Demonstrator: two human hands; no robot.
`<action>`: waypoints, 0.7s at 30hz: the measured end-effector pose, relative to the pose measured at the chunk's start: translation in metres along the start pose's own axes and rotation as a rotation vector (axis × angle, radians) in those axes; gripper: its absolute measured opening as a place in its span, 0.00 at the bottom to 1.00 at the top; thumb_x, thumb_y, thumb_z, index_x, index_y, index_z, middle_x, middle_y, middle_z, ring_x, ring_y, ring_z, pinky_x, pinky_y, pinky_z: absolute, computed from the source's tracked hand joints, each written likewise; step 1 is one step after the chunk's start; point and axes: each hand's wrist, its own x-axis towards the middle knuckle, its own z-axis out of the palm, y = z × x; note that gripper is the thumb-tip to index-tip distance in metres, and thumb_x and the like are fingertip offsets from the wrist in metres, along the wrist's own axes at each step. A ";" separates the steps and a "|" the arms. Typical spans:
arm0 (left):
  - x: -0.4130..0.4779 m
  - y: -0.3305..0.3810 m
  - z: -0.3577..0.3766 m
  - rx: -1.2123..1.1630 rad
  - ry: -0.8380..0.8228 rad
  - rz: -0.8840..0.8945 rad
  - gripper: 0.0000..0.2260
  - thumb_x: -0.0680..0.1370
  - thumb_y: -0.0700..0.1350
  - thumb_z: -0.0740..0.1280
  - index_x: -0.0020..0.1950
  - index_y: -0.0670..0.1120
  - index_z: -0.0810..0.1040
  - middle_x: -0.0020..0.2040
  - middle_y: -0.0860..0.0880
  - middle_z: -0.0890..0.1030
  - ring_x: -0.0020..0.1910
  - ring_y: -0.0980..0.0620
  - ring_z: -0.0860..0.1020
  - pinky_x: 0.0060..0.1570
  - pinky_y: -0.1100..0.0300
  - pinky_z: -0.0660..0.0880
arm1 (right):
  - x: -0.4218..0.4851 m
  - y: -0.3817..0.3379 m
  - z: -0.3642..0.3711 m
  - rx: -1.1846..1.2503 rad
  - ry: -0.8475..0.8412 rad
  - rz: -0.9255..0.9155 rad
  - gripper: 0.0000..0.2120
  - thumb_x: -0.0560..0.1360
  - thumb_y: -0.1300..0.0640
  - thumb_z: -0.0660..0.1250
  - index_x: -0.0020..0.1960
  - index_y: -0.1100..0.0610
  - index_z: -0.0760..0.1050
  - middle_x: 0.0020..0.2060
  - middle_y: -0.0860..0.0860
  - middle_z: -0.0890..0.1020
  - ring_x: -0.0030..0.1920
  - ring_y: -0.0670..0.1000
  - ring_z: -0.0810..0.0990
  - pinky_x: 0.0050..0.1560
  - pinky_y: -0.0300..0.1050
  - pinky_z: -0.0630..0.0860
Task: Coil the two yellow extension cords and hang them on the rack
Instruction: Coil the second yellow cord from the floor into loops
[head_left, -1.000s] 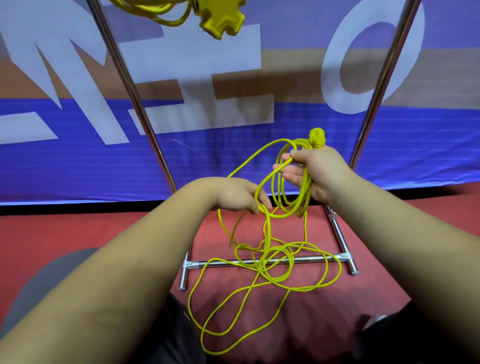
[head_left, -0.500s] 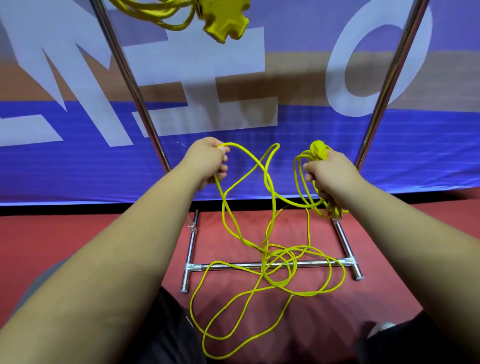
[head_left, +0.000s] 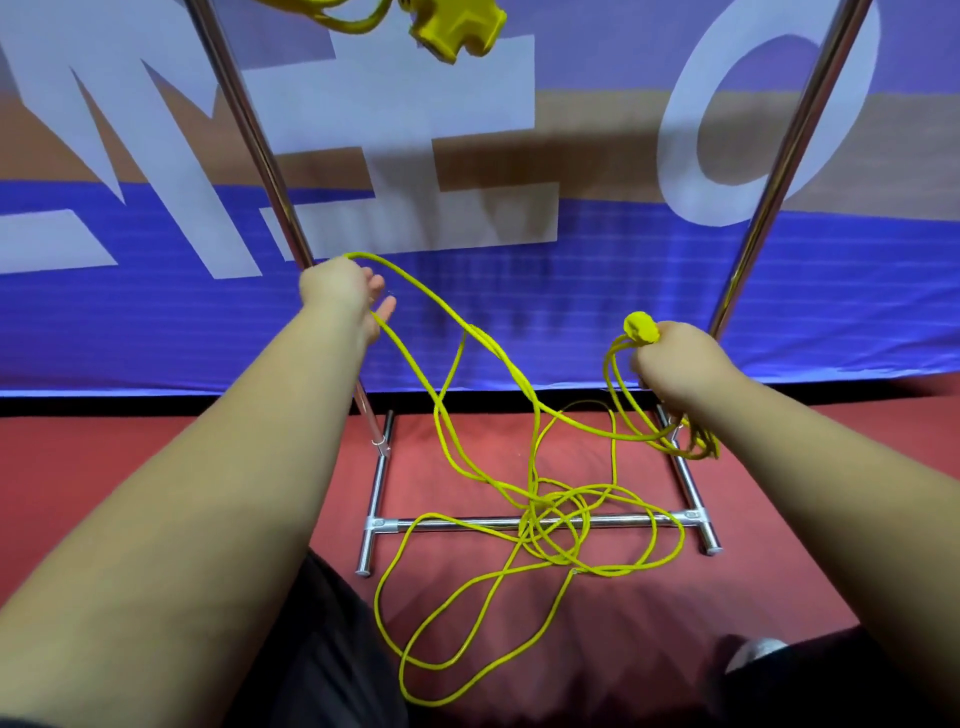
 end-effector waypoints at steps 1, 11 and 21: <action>0.001 -0.006 0.002 0.094 -0.026 -0.002 0.16 0.84 0.41 0.50 0.46 0.45 0.76 0.40 0.50 0.79 0.33 0.51 0.78 0.52 0.49 0.79 | 0.003 0.001 0.000 0.067 0.004 0.013 0.06 0.77 0.62 0.63 0.42 0.60 0.74 0.35 0.58 0.79 0.35 0.61 0.75 0.31 0.46 0.66; -0.004 -0.053 0.011 1.019 -0.176 0.232 0.11 0.80 0.45 0.63 0.60 0.42 0.77 0.57 0.44 0.83 0.54 0.43 0.82 0.49 0.52 0.79 | -0.009 -0.029 0.007 0.881 -0.182 -0.002 0.14 0.82 0.64 0.64 0.41 0.52 0.66 0.29 0.52 0.70 0.23 0.47 0.60 0.26 0.38 0.58; -0.089 -0.212 -0.002 1.959 -0.906 0.154 0.22 0.85 0.53 0.63 0.75 0.43 0.74 0.72 0.46 0.77 0.68 0.42 0.76 0.59 0.56 0.73 | -0.008 -0.046 0.010 1.351 -0.181 0.210 0.08 0.84 0.63 0.61 0.47 0.53 0.69 0.29 0.48 0.70 0.21 0.43 0.63 0.19 0.36 0.58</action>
